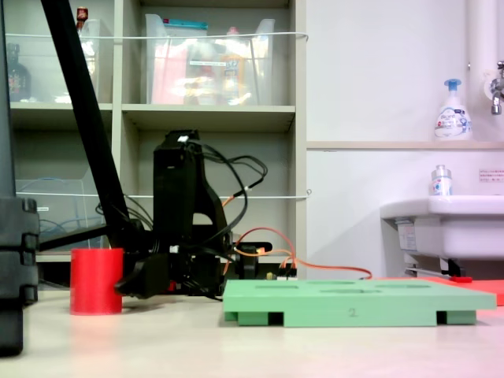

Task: Put the cylinder block into the corresponding hole

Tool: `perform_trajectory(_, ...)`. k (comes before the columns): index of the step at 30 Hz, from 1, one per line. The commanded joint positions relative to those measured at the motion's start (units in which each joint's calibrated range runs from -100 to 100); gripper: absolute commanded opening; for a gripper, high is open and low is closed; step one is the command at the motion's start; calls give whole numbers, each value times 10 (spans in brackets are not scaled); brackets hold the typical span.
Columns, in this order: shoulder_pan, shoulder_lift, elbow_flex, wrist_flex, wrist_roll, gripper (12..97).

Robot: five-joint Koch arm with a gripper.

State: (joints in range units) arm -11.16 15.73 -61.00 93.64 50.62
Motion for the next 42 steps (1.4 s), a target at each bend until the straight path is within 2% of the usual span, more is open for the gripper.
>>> perform_trajectory(1,-4,13,29,64,6,919)
perform_trajectory(9,-4,31,67,46,10,906)
perform_trajectory(12,-4,31,67,46,10,845)
perform_trajectory(15,-4,28,62,47,10,719)
perform_trajectory(18,-2,19,61,47,10,695)
perform_trajectory(24,0,-13,42,48,10,518)
perform_trajectory(27,3,-20,39,48,10,462)
perform_trajectory(33,6,-22,39,48,10,423)
perform_trajectory(39,4,-39,24,48,10,264)
perform_trajectory(42,3,-47,21,48,9,238)
